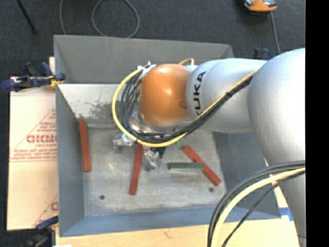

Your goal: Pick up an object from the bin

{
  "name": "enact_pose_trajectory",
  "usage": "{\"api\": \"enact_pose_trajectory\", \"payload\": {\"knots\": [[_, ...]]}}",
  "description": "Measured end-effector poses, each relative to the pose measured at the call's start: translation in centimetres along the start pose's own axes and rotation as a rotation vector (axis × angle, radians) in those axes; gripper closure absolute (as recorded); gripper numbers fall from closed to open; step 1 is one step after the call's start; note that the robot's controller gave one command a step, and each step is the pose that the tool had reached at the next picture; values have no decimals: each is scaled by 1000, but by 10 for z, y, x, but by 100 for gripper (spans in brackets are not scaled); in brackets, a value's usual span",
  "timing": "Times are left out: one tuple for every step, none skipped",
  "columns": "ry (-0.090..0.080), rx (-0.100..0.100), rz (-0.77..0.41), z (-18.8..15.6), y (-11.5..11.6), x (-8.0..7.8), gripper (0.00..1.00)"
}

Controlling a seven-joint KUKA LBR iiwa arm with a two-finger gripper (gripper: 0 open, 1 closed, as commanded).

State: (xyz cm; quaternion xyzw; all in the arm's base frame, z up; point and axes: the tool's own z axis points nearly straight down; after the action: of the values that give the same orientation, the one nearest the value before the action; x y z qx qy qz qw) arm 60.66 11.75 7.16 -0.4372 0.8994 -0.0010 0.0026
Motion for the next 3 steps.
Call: {"api": "enact_pose_trajectory", "payload": {"knots": [[-6, 0, 7, -2, -2, -2, 0], [-5, -1, 9, -2, -2, -2, 100], [-3, 2, 18, -47, -5, -3, 100]]}}
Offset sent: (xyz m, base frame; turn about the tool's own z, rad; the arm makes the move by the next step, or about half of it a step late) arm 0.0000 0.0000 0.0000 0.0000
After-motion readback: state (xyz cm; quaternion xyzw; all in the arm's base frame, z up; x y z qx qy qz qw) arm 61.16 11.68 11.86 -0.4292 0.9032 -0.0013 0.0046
